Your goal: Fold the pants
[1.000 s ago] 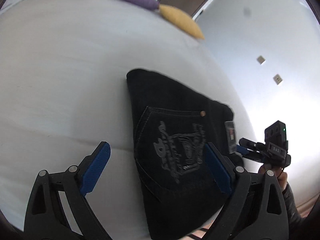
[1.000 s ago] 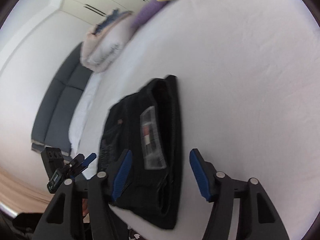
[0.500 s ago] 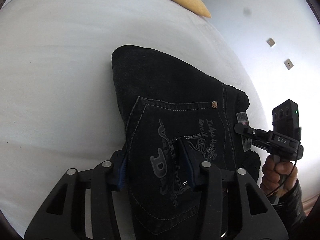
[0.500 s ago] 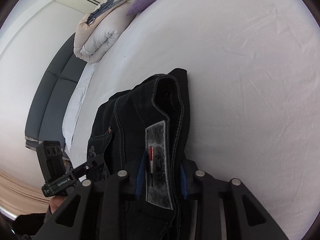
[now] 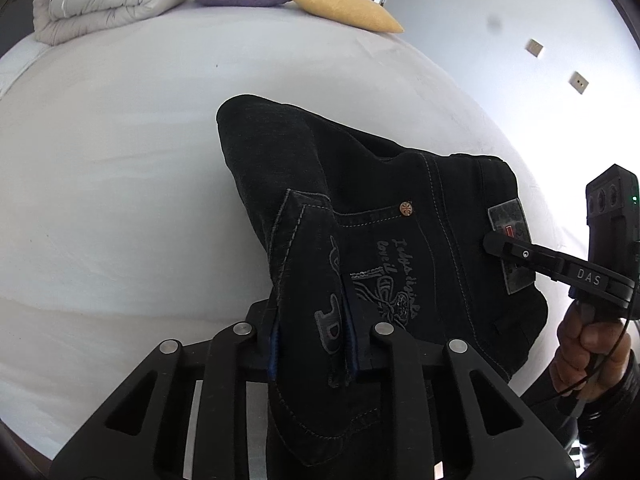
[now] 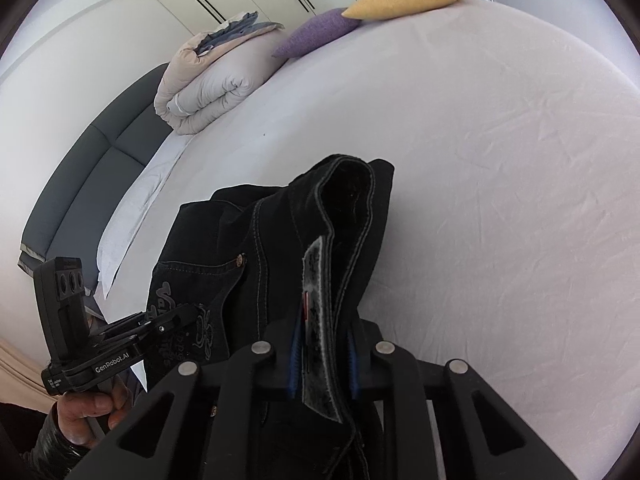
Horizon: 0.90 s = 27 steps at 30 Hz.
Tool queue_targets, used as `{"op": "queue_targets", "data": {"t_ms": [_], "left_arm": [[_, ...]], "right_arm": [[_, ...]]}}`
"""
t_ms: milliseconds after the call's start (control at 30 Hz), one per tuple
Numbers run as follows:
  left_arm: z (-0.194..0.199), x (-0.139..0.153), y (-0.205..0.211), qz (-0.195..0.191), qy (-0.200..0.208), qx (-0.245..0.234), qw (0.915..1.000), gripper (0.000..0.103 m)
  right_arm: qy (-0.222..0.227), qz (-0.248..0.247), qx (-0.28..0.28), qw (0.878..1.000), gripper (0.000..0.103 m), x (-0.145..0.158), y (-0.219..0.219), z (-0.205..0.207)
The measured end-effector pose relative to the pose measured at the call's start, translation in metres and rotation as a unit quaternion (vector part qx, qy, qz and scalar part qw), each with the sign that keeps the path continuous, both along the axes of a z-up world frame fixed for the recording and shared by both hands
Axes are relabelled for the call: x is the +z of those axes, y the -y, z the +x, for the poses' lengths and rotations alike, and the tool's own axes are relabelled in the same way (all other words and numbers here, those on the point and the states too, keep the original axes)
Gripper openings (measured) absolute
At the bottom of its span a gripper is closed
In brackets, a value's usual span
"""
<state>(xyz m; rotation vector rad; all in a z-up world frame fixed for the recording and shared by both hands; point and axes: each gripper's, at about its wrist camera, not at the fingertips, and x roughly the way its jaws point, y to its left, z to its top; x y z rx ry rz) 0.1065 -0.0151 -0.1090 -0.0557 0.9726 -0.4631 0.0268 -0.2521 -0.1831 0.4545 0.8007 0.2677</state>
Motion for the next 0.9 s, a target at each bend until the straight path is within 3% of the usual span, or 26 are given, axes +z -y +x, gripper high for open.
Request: {"op": "queue_targets", "data": {"t_ms": [167,467,633,900], "left_arm": [[-0.011,0.019,0.014,0.023,0.03,-0.012,0.9992,0.022],[-0.016,0.04,0.018,0.02,0.047,-0.025,0.9984,0.021],[-0.006,0.05,0.035,0.024,0.057,-0.031,0.9976,0.022],[0.044,0.068,0.077,0.036,0.079,-0.05,0.995,0.022]], "right_arm": [[0.01,0.007,-0.005,1.0,0.019,0.008,0.005,-0.009],[0.023,0.009,-0.017,1.0,0.019,0.021,0.02,-0.017],[0.035,-0.002,-0.017,0.999,0.019,0.032,0.027,-0.019],[0.053,-0.033,-0.023,0.998,0.019,0.059,0.046,0.004]]}}
